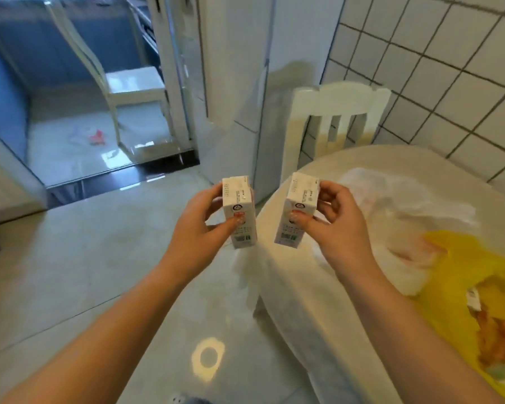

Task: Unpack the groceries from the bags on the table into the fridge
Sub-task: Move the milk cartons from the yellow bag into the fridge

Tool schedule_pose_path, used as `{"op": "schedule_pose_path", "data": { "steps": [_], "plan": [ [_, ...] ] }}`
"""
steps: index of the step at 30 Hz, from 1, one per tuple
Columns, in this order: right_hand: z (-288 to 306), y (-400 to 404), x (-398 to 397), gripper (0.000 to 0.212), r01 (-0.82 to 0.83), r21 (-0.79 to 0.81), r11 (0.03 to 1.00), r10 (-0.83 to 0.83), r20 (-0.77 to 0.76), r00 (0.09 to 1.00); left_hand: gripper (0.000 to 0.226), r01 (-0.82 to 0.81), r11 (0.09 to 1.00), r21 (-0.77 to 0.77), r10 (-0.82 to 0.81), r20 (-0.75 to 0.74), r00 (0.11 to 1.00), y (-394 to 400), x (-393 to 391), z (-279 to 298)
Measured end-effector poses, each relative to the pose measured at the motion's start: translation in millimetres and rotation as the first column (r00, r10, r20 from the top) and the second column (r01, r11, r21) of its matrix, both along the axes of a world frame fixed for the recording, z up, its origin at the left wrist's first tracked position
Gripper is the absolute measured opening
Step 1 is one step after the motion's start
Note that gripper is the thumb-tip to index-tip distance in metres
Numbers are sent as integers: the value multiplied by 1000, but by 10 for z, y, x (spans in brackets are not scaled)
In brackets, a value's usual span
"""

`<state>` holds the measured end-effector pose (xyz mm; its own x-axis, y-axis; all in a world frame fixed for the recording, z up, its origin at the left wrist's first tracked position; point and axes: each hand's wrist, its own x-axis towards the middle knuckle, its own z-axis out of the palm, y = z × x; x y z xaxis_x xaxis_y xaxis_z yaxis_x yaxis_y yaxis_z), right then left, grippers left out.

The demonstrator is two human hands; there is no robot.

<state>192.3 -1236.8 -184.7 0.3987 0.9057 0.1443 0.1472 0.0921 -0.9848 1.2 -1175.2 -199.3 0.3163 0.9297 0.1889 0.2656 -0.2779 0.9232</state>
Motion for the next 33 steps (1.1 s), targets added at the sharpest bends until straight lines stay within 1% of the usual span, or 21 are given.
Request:
{"op": "schedule_pose_path", "data": {
  "steps": [3, 7, 9, 13, 17, 20, 23, 26, 30, 33],
  "plan": [
    [-38, 376, -752, 51, -85, -12, 996, 85, -3, 996, 52, -62, 998, 9, 62, -17, 998, 258, -799, -7],
    [-52, 842, -1586, 50, -189, -39, 981, 190, 20, 982, 53, -150, 988, -19, 150, -24, 988, 537, -1709, -30],
    [-61, 1075, -1911, 49, -230, -52, 972, 232, 24, 972, 53, -194, 981, -31, 193, -35, 981, 669, -2067, -41],
    [-72, 1562, -2399, 46, -294, -69, 953, 298, 54, 953, 50, -267, 962, -57, 269, 29, 963, 990, -2579, -74],
    [-83, 2113, -2719, 47, -334, -69, 940, 338, 66, 939, 53, -320, 943, -88, 325, 47, 944, 1460, -2921, -104],
    [-120, 2642, -2888, 47, -352, -65, 934, 355, 47, 933, 56, -335, 939, -76, 340, 59, 939, 1952, -3104, -98],
    [-184, 3273, -3013, 47, -350, -74, 934, 354, 58, 933, 57, -322, 945, -60, 326, 73, 943, 2567, -3244, -98],
    [-212, 3949, -3109, 47, -340, -81, 937, 345, 53, 937, 58, -323, 945, -54, 325, 57, 944, 3241, -3350, -66],
    [-122, 4784, -3180, 46, -307, -71, 949, 310, 27, 950, 58, -293, 955, -51, 293, 6, 956, 4100, -3408, 72],
    [-21, 5327, -3169, 46, -299, -56, 952, 301, 22, 953, 57, -259, 966, -19, 259, 3, 966, 4675, -3382, 178]
  ]
}}
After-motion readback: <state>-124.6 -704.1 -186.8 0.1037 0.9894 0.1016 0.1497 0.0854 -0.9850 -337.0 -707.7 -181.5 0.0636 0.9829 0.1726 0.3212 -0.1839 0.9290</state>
